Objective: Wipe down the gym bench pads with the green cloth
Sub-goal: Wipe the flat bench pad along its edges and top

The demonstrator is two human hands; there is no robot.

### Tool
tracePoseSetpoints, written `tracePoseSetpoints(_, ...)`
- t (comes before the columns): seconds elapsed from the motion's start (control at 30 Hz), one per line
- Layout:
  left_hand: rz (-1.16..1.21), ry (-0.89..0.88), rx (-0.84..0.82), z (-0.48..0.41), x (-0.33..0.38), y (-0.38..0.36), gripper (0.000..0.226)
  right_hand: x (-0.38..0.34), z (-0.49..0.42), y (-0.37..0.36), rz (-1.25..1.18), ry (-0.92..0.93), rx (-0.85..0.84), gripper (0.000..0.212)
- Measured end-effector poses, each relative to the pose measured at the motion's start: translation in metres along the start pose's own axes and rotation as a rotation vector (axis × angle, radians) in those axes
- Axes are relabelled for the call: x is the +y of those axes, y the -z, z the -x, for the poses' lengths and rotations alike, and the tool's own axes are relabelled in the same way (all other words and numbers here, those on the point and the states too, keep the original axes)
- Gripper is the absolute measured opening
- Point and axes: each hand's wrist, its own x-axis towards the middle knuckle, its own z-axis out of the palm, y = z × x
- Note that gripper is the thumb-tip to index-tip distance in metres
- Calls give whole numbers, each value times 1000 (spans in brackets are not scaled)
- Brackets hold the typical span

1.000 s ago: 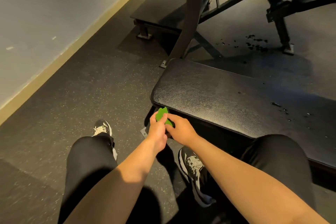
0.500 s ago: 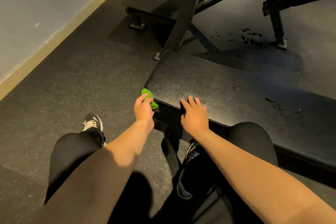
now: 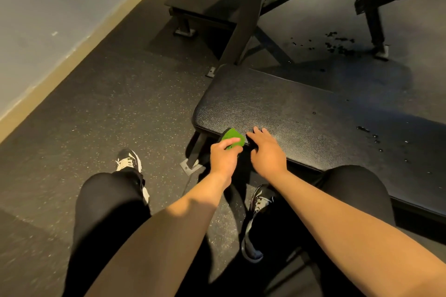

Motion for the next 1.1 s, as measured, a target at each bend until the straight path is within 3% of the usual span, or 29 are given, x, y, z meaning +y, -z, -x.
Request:
tracePoseSetpoints(0.1,-54,-12,33,-1,-3,-2,26,5,3,-2,-5,26,20,58)
tracePoseSetpoints(0.3,58,-22,348,-5,5,-5,22,5,2,-5,-46,42,70,57)
tracePoseSetpoints(0.4,102,20,411,-13,16,-11,21,13,0,-1,-14,94,38,58)
tracePoseSetpoints(0.53,84,72,383,-9,17,-23,19,29,8,11,65,107,5,57)
tracePoseSetpoints(0.7,-10,27,226,18,2,-49,18,48,36,18,213,84,123,69)
tracePoseSetpoints(0.97,-55,113,27,39,-8,-74,21,62,40,28,55,4,67,56)
tracePoseSetpoints(1.1,42,120,84,41,-7,-67,22,63,43,25,39,4,86,57)
